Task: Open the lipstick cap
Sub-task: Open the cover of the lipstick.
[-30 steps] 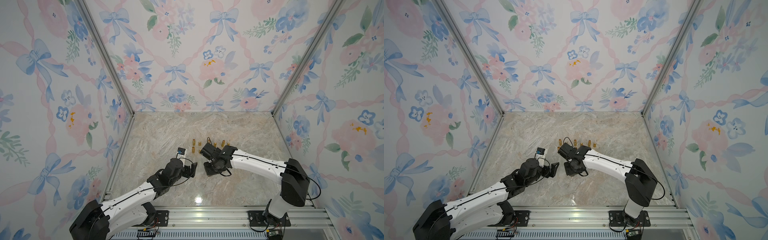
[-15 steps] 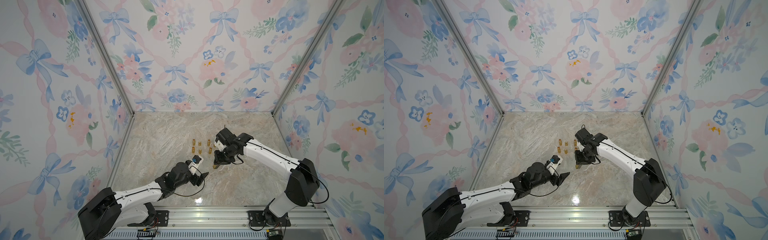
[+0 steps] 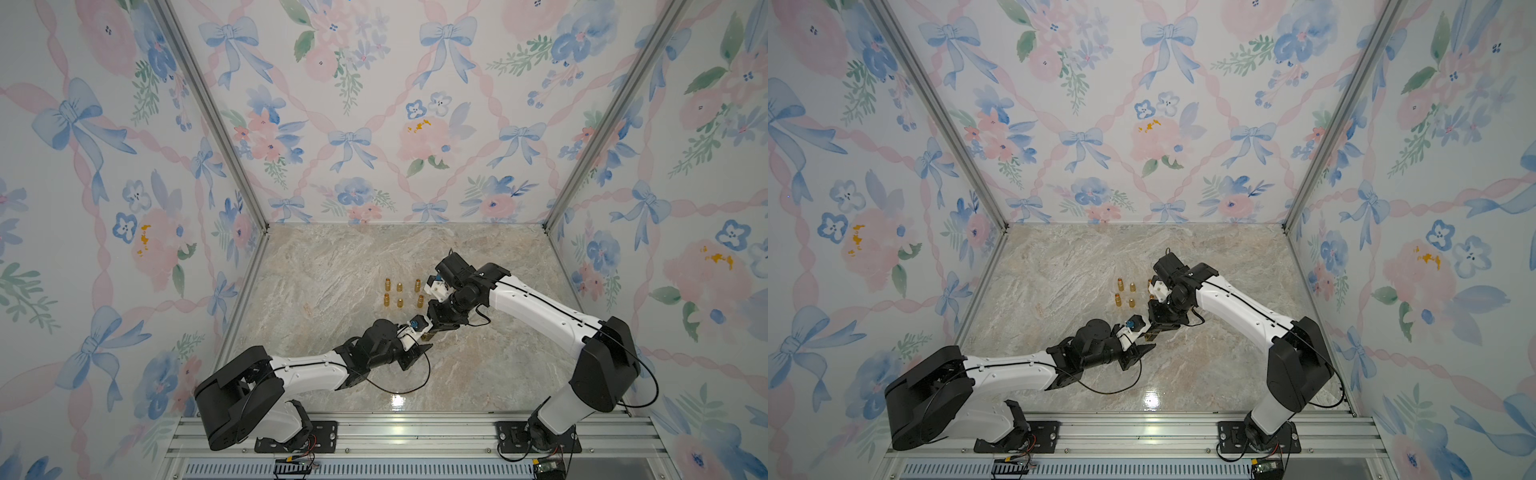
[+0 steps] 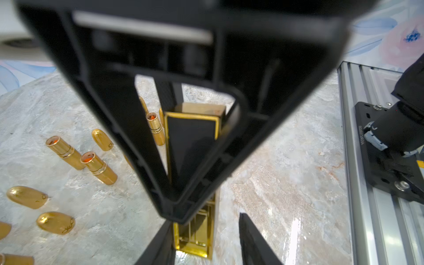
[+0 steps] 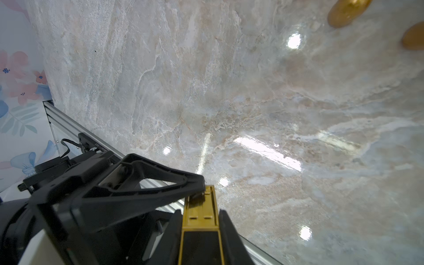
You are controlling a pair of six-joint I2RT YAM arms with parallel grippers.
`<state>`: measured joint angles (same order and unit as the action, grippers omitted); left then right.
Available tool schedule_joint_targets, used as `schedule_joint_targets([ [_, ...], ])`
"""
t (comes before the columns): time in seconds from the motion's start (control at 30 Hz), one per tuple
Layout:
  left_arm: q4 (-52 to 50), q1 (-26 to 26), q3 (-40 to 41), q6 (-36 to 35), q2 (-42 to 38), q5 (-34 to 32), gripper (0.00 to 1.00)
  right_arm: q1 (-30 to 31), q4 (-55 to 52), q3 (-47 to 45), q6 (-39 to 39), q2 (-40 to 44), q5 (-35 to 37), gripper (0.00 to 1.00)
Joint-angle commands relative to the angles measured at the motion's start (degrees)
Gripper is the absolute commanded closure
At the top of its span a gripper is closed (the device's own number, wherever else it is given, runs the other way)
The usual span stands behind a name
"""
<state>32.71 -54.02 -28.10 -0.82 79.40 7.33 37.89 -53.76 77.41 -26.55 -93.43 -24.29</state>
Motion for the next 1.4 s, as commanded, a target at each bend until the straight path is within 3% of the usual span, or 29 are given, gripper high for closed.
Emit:
schedule_joint_targets([
  [0.0, 3.3, -0.3, -0.8, -0.2, 0.6, 0.9, 0.64, -0.7, 0.1, -0.7, 0.2, 0.7, -2.2, 0.73],
  [0.27, 5.0, -0.3, -0.4, 1.2, 0.3, -0.7, 0.77, -1.0, 0.5, -1.3, 0.3, 0.8, -3.5, 0.73],
  [0.43, 5.0, -0.3, 0.1, 1.6, 0.1, -2.6, 0.9, -1.1, 0.9, -1.4, 0.1, 1.7, -3.3, 0.72],
  [0.6, 5.0, -0.3, 0.9, 3.2, -0.5, -3.0, 1.0, -1.7, 1.1, -1.2, 0.2, 3.8, -1.5, 0.61],
  [0.73, 4.9, -0.2, 1.7, 4.6, -1.2, -3.9, 1.0, -2.1, 1.5, -1.5, -0.1, 4.9, -0.5, 0.54],
  [0.9, 4.7, 0.3, 2.2, 5.5, -1.7, -3.8, 1.0, -2.0, 1.1, -1.9, 0.9, 6.0, 0.8, 0.52],
  [1.37, 3.3, 1.1, 0.9, 5.8, -1.6, -1.6, 1.0, 0.1, 2.5, -2.1, 2.8, 5.4, 5.0, 0.65],
])
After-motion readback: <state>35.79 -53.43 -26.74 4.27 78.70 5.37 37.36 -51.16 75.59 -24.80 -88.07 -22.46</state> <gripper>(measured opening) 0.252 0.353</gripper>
